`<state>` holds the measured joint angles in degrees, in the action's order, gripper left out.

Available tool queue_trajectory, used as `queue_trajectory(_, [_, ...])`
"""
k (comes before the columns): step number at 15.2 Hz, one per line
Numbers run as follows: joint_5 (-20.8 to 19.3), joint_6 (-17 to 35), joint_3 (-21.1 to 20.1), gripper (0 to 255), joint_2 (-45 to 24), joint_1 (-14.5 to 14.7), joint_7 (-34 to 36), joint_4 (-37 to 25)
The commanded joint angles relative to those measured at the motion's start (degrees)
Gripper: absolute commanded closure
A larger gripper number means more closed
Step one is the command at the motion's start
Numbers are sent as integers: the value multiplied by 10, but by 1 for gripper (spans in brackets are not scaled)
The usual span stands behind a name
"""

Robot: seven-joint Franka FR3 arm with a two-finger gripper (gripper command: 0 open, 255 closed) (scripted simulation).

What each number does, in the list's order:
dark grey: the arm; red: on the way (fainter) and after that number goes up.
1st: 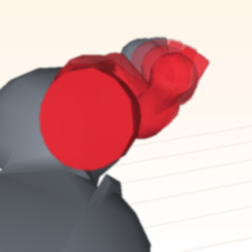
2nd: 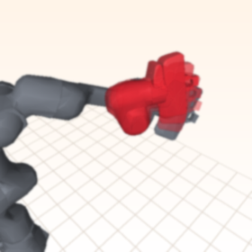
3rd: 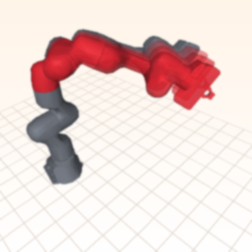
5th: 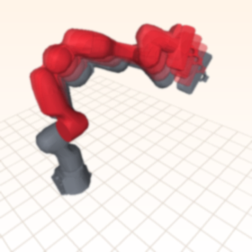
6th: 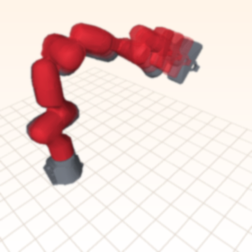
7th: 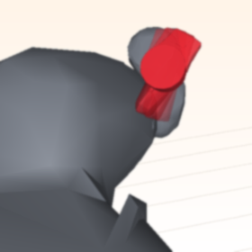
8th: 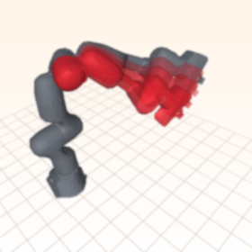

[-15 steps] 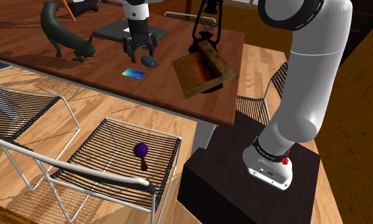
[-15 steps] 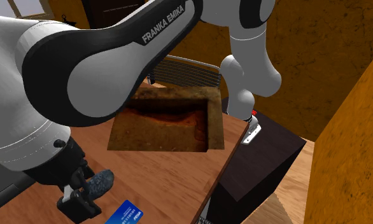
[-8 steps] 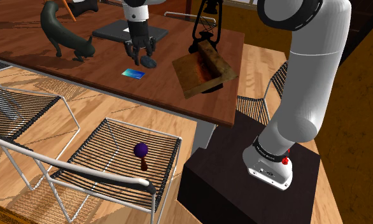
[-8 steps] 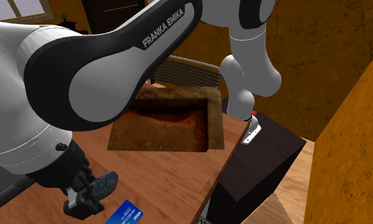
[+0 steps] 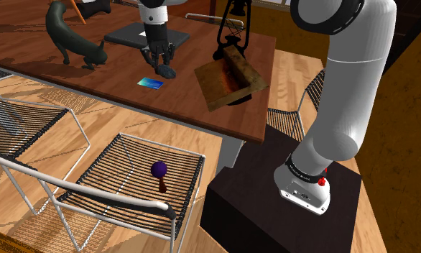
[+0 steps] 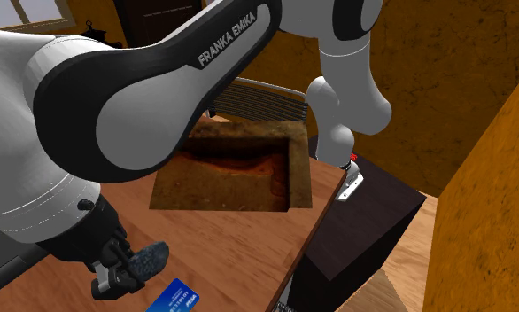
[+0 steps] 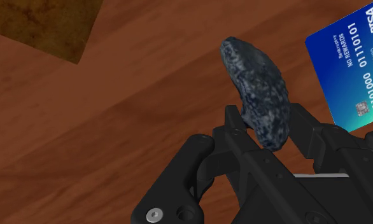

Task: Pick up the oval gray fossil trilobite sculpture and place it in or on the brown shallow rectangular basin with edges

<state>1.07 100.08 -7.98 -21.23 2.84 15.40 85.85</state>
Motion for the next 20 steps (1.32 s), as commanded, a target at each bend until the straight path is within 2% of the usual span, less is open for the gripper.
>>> queue_trajectory(1, [0,0,0,255,0,0,0,0])
queue_trajectory(20, [-2,-152,-2,255,-11,4,8,-164])
